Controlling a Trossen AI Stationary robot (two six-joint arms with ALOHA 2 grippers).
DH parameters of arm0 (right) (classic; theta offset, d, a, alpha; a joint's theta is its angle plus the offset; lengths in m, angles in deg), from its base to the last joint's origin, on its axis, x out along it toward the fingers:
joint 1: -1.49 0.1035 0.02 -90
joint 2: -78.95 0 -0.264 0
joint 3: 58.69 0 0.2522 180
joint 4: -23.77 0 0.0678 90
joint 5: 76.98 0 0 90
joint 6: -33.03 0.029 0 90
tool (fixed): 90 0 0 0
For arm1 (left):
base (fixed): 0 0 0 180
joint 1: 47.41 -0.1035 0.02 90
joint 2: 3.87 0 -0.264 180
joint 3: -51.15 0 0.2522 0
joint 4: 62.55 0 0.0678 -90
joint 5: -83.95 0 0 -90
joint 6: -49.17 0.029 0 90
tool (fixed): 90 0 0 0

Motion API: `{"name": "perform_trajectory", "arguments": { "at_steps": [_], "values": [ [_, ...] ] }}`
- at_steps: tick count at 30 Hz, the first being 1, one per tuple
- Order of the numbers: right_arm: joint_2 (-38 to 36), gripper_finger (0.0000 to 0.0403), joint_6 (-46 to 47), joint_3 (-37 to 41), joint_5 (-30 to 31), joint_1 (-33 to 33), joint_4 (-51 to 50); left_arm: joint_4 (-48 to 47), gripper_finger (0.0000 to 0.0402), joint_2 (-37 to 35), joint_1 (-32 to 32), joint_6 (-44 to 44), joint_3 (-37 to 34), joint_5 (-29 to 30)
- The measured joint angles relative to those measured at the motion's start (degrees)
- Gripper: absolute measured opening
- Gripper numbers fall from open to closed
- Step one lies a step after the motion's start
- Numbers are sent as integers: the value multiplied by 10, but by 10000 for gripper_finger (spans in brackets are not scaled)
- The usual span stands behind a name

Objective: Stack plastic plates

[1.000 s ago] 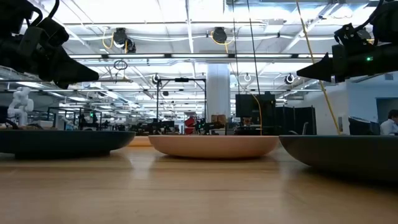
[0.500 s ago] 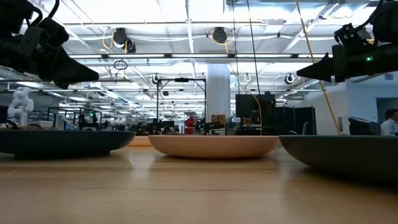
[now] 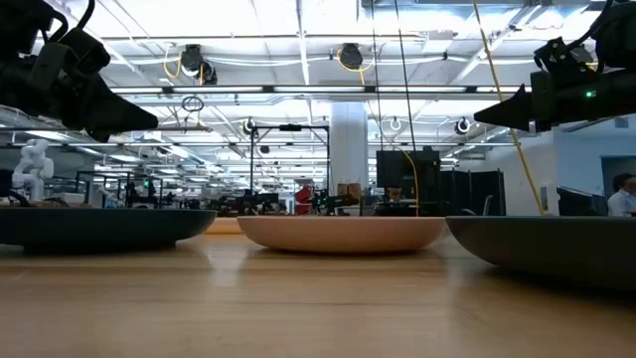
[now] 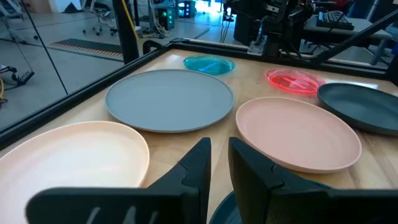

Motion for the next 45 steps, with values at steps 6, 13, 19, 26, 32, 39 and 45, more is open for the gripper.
{"name": "perform_trajectory", "arguments": {
  "at_steps": [6, 13, 19, 26, 32, 39, 45],
  "values": [
    [0, 45, 0, 0, 0, 0, 0, 0, 62, 0, 0, 0, 0, 0],
    [0, 45, 0, 0, 0, 0, 0, 0, 62, 0, 0, 0, 0, 0],
    [0, 45, 0, 0, 0, 0, 0, 0, 62, 0, 0, 0, 0, 0],
    [0, 45, -48, 0, 0, 0, 0, 0, 62, 0, 0, 0, 0, 0],
    [0, 45, -75, 0, 0, 0, 0, 0, 62, 0, -1, 56, 0, 3],
    [0, 45, -174, 0, 0, 0, 9, 0, 62, 0, 0, 208, 0, 3],
    [0, 45, -1, 0, -18, 0, 12, 3, 62, 0, 0, 248, 0, 3]
  ]
}}
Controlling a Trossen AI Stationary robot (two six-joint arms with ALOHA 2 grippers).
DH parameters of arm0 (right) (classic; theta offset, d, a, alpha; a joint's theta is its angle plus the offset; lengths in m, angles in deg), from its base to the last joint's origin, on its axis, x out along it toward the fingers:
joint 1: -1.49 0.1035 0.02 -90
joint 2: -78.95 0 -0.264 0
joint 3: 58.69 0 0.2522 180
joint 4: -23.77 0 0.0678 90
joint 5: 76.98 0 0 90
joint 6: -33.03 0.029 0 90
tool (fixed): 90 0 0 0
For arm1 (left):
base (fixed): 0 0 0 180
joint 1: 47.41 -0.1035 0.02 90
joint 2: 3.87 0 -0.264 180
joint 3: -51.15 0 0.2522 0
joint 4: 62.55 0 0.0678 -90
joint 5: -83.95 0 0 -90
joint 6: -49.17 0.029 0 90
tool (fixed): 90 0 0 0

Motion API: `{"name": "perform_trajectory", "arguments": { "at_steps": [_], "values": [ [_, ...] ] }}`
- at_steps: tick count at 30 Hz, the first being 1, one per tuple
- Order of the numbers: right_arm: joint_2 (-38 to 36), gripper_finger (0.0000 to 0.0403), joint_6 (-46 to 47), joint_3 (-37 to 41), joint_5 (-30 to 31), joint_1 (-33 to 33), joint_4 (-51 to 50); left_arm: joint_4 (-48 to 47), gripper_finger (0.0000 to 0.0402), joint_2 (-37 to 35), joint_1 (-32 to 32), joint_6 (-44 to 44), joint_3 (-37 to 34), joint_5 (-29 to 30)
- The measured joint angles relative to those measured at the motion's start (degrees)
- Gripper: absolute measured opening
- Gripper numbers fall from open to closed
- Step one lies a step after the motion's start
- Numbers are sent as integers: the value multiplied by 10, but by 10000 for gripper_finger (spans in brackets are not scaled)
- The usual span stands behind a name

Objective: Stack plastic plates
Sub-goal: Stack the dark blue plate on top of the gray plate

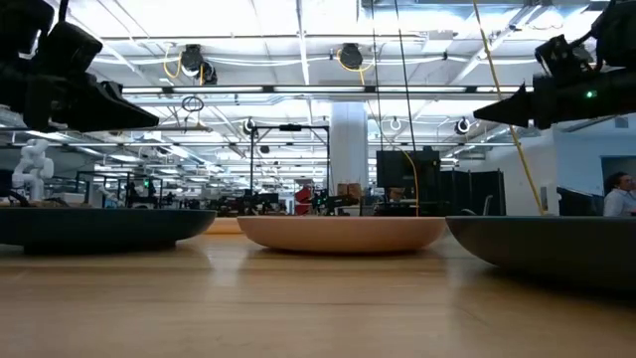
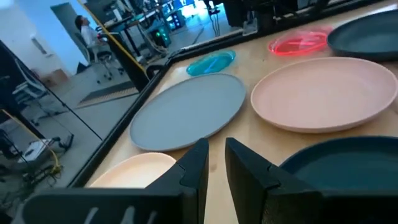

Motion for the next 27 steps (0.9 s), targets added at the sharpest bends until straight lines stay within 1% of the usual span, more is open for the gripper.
{"name": "perform_trajectory", "arguments": {
  "at_steps": [2, 3, 4, 6, 10, 13, 15, 19, 22, 27],
  "values": [
    [0, 45, 119, 0, -2, 0, 23, 18, 62, 0, 0, -21, 0, 0],
    [0, 45, 153, 0, -4, 0, 32, 33, 62, 0, 0, -40, 0, 0],
    [0, 45, 168, 0, -11, 0, 37, 50, 62, 0, 0, -60, 0, 0],
    [2, 45, 177, 0, -49, 0, 47, 99, 62, 0, 0, -85, 0, 0],
    [19, 45, 205, 0, -133, 0, 116, 215, 62, 0, 0, -101, 0, 0],
    [51, 45, 220, 0, -164, 0, 172, 292, 62, 0, 0, -100, 0, 0],
    [78, 45, 228, -2, -165, 1, 200, 334, 62, 0, 0, -96, 0, 0],
    [148, 45, 232, -24, -164, 17, 208, 390, 62, 0, 0, -96, 0, 0],
    [207, 45, 232, -53, -164, 32, 237, 408, 62, 0, 0, -96, 0, 0],
    [305, 45, 244, -128, -163, 57, 233, 428, 62, 0, 0, -64, 0, 0]
  ]
}}
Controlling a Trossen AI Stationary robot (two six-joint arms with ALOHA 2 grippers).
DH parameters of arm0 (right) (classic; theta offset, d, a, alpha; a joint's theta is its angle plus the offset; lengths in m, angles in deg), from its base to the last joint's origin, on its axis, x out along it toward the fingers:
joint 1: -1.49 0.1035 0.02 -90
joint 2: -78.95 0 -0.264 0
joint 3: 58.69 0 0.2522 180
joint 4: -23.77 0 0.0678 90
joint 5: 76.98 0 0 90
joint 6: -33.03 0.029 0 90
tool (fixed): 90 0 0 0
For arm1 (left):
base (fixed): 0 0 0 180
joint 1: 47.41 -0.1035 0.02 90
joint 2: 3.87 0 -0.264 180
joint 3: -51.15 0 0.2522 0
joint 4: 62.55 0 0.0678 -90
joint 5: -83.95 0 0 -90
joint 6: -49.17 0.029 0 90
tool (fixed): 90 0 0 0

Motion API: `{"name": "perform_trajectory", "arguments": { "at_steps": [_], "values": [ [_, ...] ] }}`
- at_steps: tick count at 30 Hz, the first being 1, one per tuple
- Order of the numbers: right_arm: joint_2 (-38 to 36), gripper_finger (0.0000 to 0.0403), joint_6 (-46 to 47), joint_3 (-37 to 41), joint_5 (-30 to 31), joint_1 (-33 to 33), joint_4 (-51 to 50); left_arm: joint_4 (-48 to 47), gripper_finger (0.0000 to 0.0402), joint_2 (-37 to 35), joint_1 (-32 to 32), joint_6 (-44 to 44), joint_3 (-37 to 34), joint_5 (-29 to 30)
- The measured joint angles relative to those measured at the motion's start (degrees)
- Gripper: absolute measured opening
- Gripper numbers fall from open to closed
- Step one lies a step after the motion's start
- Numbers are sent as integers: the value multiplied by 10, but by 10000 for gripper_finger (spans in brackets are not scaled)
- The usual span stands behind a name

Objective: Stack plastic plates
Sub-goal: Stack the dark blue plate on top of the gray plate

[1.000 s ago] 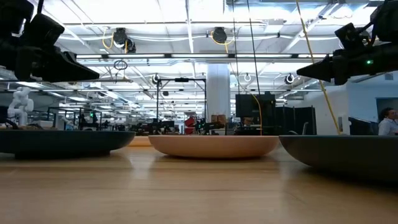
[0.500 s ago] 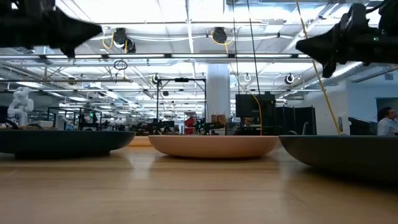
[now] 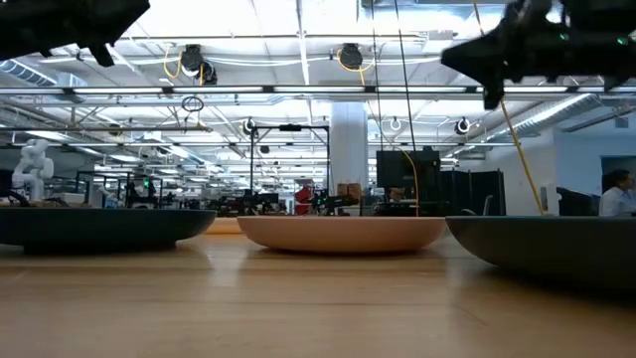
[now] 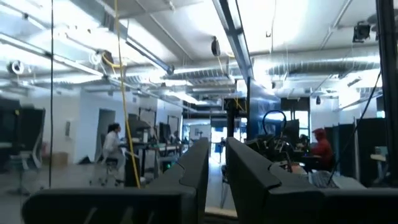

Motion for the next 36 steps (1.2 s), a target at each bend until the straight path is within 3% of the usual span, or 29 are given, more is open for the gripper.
{"name": "perform_trajectory", "arguments": {
  "at_steps": [13, 22, 26, 36],
  "values": [
    [255, 45, 39, -256, 0, 86, -133, 37, 62, 0, 0, 56, 0, 0],
    [425, 45, 2, -387, 1, 122, -144, 43, 62, 0, 0, 60, 13, 0],
    [505, 45, -7, -454, 1, 124, -153, -15, 62, 0, 1, 31, 44, -1],
    [681, 45, -23, -633, 2, 120, -242, -289, 62, 0, 1, 2, 166, -4]
  ]
}}
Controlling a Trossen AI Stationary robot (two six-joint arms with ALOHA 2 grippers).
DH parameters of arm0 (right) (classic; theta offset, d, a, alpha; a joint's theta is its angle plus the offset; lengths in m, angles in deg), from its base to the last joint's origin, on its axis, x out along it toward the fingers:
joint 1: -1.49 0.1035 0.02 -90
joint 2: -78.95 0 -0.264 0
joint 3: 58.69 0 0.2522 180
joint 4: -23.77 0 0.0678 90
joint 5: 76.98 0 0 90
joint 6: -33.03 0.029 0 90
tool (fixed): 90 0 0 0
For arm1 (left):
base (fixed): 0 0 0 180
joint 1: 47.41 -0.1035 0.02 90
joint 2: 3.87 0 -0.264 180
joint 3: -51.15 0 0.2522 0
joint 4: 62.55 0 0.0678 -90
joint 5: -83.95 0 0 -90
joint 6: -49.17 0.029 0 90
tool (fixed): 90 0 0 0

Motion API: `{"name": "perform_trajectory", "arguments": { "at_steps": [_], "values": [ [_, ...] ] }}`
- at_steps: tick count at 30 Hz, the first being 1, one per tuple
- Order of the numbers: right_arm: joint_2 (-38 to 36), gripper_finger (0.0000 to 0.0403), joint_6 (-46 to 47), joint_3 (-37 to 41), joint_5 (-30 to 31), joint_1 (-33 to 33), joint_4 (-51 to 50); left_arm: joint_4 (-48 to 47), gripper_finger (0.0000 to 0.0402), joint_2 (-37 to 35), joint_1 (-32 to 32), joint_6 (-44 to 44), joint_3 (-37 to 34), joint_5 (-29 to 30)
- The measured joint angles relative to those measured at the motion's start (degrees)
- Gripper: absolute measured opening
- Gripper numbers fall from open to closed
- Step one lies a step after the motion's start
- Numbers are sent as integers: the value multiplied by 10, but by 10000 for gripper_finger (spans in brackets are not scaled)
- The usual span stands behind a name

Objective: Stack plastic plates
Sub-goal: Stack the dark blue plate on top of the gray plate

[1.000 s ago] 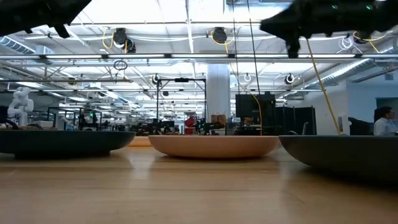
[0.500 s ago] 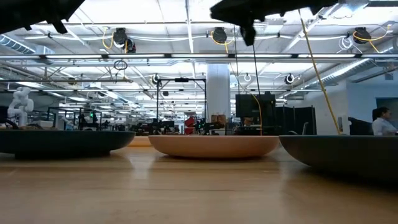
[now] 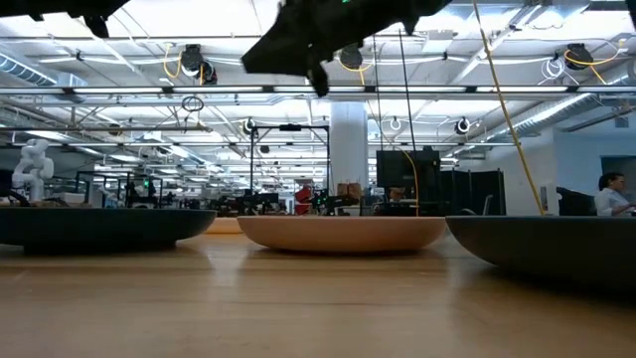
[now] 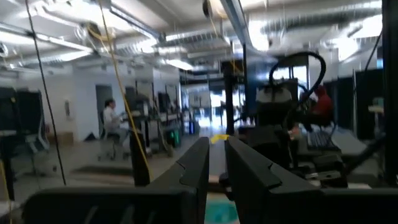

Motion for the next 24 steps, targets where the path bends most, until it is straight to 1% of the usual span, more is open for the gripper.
{"name": "perform_trajectory", "arguments": {
  "at_steps": [3, 5, 12, 16, 19, 24],
  "values": [
    [38, 45, -1, -29, 0, -2, 3, -55, 62, 0, 0, -21, 22, 0],
    [61, 45, -9, -43, 0, -3, 1, -65, 62, 0, 0, -32, 29, 0],
    [122, 45, -67, -55, -1, -5, 5, -79, 62, 0, 0, -65, 31, 0],
    [151, 45, -100, -55, -1, -5, 11, -82, 62, 0, 0, -69, 31, 0],
    [165, 45, -105, -55, -1, -5, 16, -83, 62, 0, 0, -69, 31, 0],
    [190, 45, -97, -59, 6, -7, 63, -83, 62, 0, 0, -69, 31, 0]
  ]
}}
